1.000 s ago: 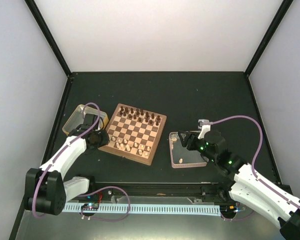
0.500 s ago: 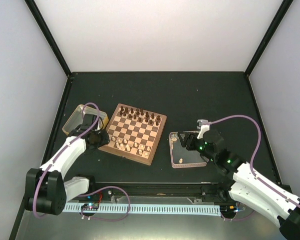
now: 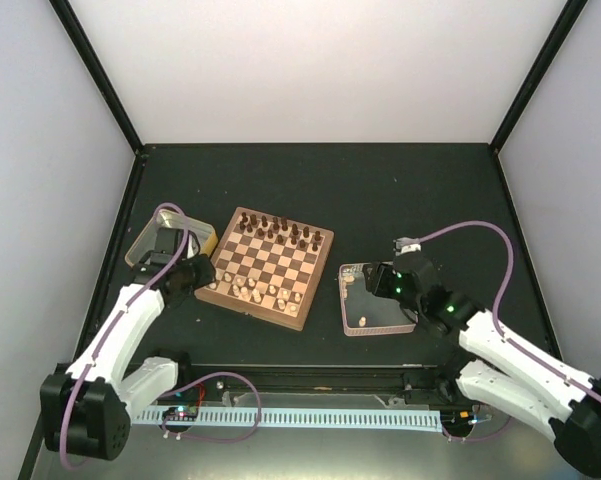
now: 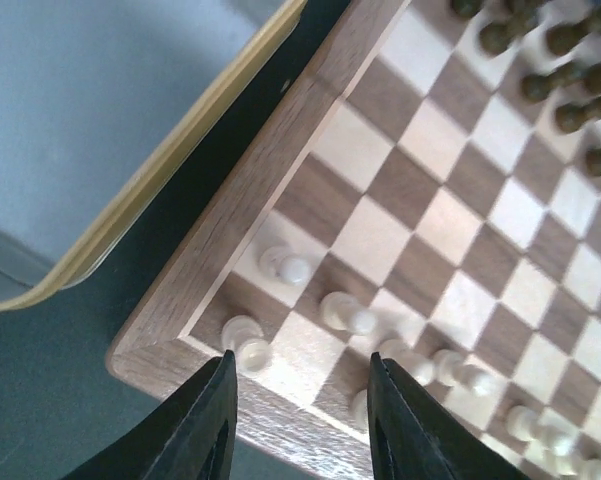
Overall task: Set up the chess pieces on the board
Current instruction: Pick up the chess piece from the storage box.
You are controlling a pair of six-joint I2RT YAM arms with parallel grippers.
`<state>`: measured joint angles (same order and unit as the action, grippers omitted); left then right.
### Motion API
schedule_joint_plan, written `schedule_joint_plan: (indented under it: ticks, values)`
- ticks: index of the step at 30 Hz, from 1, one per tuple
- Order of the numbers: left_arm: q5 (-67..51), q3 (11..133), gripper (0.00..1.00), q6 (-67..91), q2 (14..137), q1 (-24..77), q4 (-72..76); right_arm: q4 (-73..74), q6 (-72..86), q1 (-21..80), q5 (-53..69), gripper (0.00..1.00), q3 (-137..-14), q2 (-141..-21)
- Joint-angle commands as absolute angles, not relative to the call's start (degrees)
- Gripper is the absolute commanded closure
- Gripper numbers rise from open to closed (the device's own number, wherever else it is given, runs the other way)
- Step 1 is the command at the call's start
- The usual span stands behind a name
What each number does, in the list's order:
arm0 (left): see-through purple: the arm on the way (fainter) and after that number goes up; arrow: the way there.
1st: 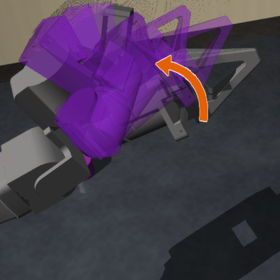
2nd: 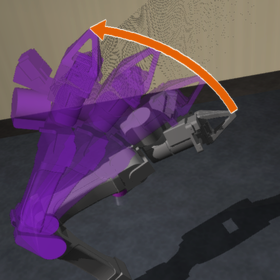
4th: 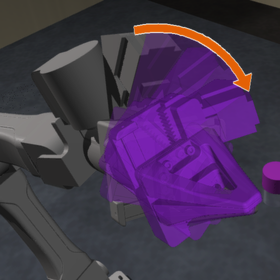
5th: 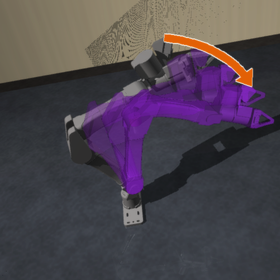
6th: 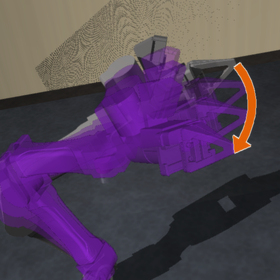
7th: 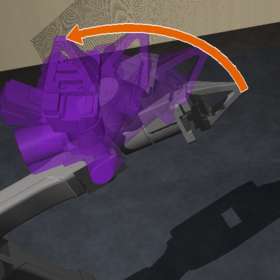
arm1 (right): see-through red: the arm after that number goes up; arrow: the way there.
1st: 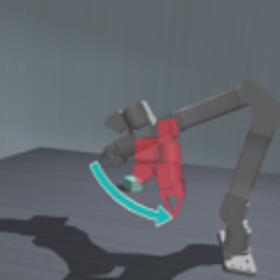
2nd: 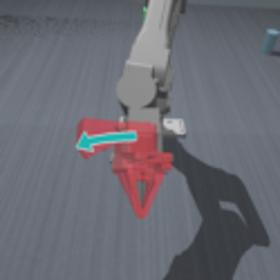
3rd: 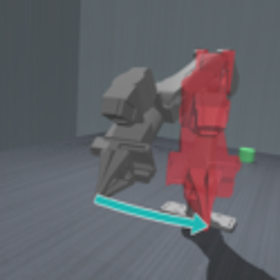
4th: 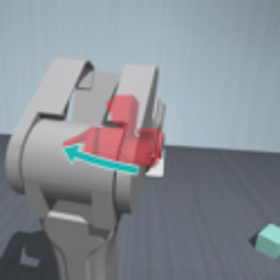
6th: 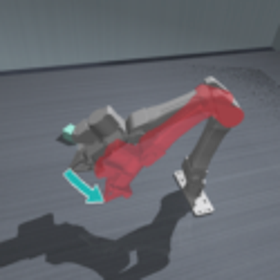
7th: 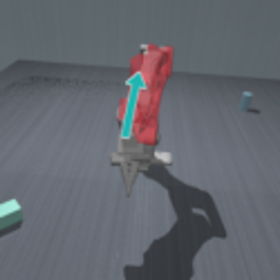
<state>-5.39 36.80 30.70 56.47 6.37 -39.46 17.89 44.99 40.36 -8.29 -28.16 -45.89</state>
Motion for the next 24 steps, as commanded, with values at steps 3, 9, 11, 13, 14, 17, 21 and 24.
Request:
schedule_joint_plan:
  ticks: [3,9,11,13,14,17,21,24]
  values:
    - [-11.05,42.16,0.62,29.07,50.37,6.03,-40.34,25.44,44.21,40.21,-12.02,0.46,-33.95,-56.27]
    - [-21.87,42.81,0.6,27.12,45.81,6.27,-35.4,23.14,43.13,40.12,-7.4,0.56,-37.78,-66.45]
    - [-24.04,42.8,0.6,27.52,45.33,6.43,-34.4,23.02,44.28,39.75,-5.71,0.6,-39.61,-69.97]
    - [-25.2,42.68,0.6,27.84,45.1,6.71,-33.84,22.88,45.79,39.01,-3.24,0.65,-41.27,-73.11]
    - [-25.55,42.63,0.6,28.03,45.01,6.79,-33.7,22.55,47.01,38.46,-2.0,0.68,-41.88,-75.01]
    - [-26.44,42.17,0.6,28.73,44.92,7.15,-33.13,20.69,52.04,36.39,2.53,0.69,-42.32,-78.24]
    - [-27.48,41.65,0.6,29.39,45.0,7.6,-32.4,17.85,58.02,35.7,7.09,0.69,-41.85,-81.19]
    - [-27.99,41.26,0.59,29.57,44.62,7.82,-32.13,17.55,59.12,35.69,10.02,0.69,-42.16,-82.73]
